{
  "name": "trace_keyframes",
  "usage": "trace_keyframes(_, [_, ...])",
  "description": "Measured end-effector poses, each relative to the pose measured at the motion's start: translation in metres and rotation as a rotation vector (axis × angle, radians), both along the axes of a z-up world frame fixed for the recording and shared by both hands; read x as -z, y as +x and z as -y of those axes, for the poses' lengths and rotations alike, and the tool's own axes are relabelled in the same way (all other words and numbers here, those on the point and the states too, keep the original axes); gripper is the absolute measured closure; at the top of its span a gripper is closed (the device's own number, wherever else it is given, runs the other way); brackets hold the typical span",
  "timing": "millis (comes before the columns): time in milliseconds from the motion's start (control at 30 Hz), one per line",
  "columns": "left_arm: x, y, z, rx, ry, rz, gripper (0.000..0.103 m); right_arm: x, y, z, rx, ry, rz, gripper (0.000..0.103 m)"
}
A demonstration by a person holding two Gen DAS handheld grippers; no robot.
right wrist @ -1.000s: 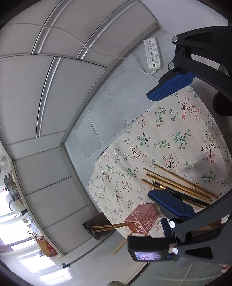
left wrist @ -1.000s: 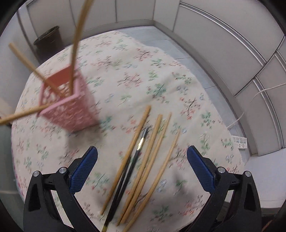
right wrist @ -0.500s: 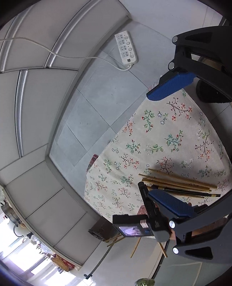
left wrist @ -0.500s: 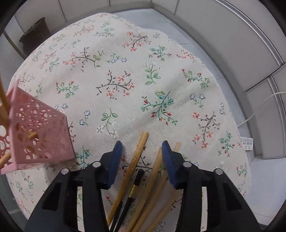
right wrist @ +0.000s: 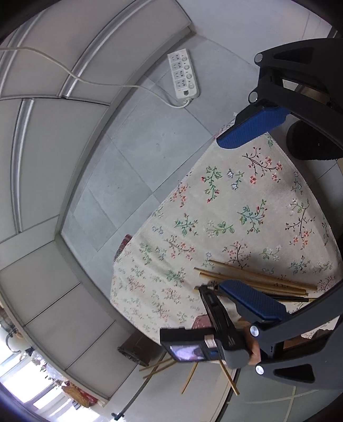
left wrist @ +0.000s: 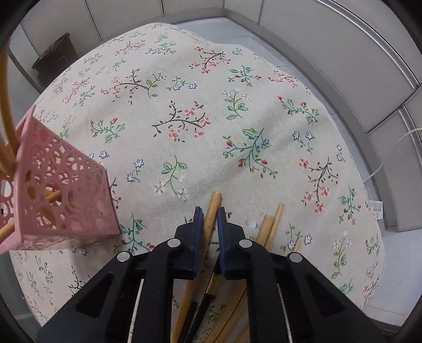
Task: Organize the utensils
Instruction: 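Move both open grippers down over the loose chopsticks on the cloth, then grasp a bamboo chopstick with the left gripper while the right grasps another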
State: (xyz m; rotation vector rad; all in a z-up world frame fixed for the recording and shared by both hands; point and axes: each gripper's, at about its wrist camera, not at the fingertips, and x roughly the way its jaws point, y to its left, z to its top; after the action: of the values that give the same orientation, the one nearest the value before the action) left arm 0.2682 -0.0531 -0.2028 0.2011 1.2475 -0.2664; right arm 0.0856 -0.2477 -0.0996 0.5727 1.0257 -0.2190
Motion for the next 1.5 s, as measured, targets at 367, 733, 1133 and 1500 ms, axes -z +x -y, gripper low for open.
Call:
trace_keyframes(367, [-0.055, -0.057, -0.027, 0.062, -0.012, 0.126, 0.095, 0.022, 0.030, -0.023, 0.012, -0.026, -0.064, 0.006])
trace_keyframes(733, [-0.120, -0.126, -0.052, 0.086, -0.066, 0.257, 0.095, 0.051, 0.065, -0.063, -0.047, 0.130, -0.151, 0.022])
trace_keyframes(1133, [-0.163, -0.182, -0.089, 0.048, -0.143, 0.364, 0.096, 0.080, 0.095, -0.099, -0.064, 0.194, -0.261, 0.059])
trace_keyframes(1500, [-0.167, -0.195, -0.123, 0.005, -0.213, 0.354, 0.096, 0.109, 0.112, -0.104, -0.002, 0.194, -0.320, 0.083])
